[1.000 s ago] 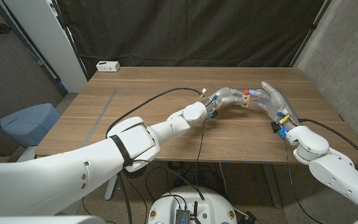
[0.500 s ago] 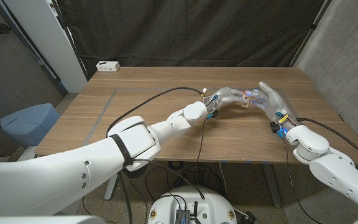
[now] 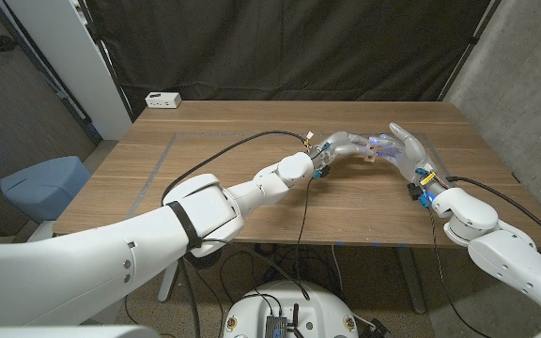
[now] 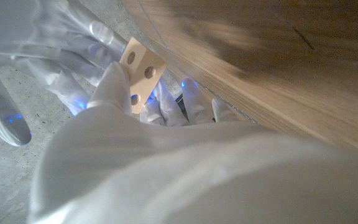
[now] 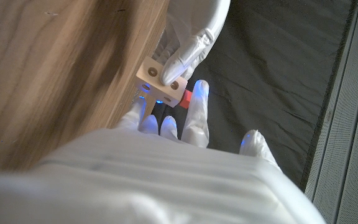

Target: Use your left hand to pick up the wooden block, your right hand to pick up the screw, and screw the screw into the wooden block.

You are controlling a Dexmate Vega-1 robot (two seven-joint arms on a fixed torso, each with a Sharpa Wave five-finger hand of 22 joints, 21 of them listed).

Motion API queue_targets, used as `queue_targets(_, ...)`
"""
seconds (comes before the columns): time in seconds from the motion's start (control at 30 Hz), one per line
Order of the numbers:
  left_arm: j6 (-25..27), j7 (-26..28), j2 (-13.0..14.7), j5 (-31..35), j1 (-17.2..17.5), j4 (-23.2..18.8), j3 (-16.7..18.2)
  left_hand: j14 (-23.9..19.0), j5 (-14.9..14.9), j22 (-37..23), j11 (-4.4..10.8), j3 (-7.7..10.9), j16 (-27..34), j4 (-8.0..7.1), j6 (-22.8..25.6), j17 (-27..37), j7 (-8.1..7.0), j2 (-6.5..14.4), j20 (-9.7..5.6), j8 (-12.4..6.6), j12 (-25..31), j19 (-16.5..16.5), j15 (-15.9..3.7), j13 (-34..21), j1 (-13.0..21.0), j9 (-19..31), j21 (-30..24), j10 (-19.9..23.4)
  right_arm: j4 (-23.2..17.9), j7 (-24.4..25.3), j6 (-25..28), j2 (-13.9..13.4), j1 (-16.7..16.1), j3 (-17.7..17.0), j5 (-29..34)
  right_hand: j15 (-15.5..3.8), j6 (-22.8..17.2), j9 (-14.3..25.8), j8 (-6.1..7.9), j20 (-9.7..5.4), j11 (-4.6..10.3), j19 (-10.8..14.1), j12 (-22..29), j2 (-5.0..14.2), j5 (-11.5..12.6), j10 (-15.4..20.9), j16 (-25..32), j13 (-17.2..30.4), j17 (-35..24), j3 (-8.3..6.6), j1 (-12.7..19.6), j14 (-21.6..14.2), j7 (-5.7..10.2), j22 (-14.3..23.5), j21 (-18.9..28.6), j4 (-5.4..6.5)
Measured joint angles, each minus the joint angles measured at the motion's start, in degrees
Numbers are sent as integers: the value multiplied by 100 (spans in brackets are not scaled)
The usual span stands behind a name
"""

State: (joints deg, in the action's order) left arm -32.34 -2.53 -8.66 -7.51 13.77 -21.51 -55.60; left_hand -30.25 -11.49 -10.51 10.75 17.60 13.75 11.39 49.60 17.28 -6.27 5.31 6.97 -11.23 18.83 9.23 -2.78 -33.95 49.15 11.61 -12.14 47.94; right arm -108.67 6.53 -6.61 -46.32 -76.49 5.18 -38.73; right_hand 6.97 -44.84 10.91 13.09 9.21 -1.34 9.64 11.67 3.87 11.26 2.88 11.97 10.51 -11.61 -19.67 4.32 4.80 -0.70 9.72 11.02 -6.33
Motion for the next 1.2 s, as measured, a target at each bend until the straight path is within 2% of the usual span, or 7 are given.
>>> queue_targets(0.27, 6, 24, -1, -2, -1, 1, -5, 10, 1, 0, -3, 0, 0, 0, -1, 0, -1, 0, 30, 0, 13, -30, -10, 11, 0, 0, 0, -3, -30, 0, -9, -6, -87, -76, -7, 9, -31, 0, 0, 0, 1, 0, 0, 0, 0, 61, 0, 0, 0, 0, 0, -51, -31, 0, 0, 0)
queue_targets(0.57, -69, 115, 8, 59, -8, 3, -55, 10, -19, 0, -11, 0, 0, 0, -2, 0, -2, 0, 30, 0, 26, -30, -11, 12, 0, -23, 0, -11, -108, 271, -64, 60, -219, -190, 67, 17, -71, 1, 0, -6, -117, 105, 23, 0, 0, 179, 55, 0, 9, 0, 0, -184, -72, 0, 24, 0)
queue_targets(0.7, -122, 146, 19, 86, -8, 1, -71, 10, -19, 0, -20, 0, 0, 0, -3, 0, -2, 0, 30, 0, 46, -30, -10, 10, 0, -26, 0, -21, -140, 442, -87, 118, -269, -230, 156, 18, -93, 1, 0, 30, -224, 175, 23, 0, 0, 285, 77, 0, 17, 0, 0, -267, -94, 0, 29, 0)
queue_targets(0.87, -198, 176, 33, 115, -7, -12, -78, 10, -19, 0, -21, 0, 0, 0, -3, 1, -3, 0, 30, 0, 47, -30, -10, 11, 0, -28, 0, -21, -163, 585, -107, 184, -311, -263, 239, 50, -102, 1, 0, 31, -245, 236, 23, 0, 0, 306, 77, 0, 17, 0, 0, -297, -103, 0, 29, 0)
queue_targets(0.97, -257, 194, 37, 137, -2, -17, -79, 10, -19, 0, -22, 0, 0, 0, -3, 1, -3, 0, 30, 0, 48, -31, -11, 12, 0, -31, 0, -23, -178, 640, -114, 239, -343, -283, 275, 50, -34, 1, -74, 30, -247, 236, 23, 0, 0, 304, 77, 0, 16, -24, 0, -297, -106, 0, 29, -24)
queue_targets(1.1, -320, 209, 58, 165, 26, -39, -82, 10, -19, 0, -29, 0, 0, 0, -4, -13, -4, 0, 30, 0, 88, -30, -10, 12, 0, -31, 0, -31, -187, 729, -123, 271, -369, -300, 334, 60, 184, 1, -166, 51, -331, 256, -1, -3, 0, 214, 77, 0, 16, -24, 3, -306, -92, 0, 29, -24)
queue_targets(1.2, -378, 222, 68, 189, 42, -54, -83, 10, -18, 0, -29, 0, 0, 0, -4, -27, -4, 0, 30, 0, 90, -30, -10, 11, 0, -29, 0, -31, -197, 752, -123, 292, -394, -314, 359, 76, 349, 2, -231, 51, -312, 256, -45, -32, 0, 100, 50, 28, 16, -24, 32, -290, -90, 0, 29, -24)
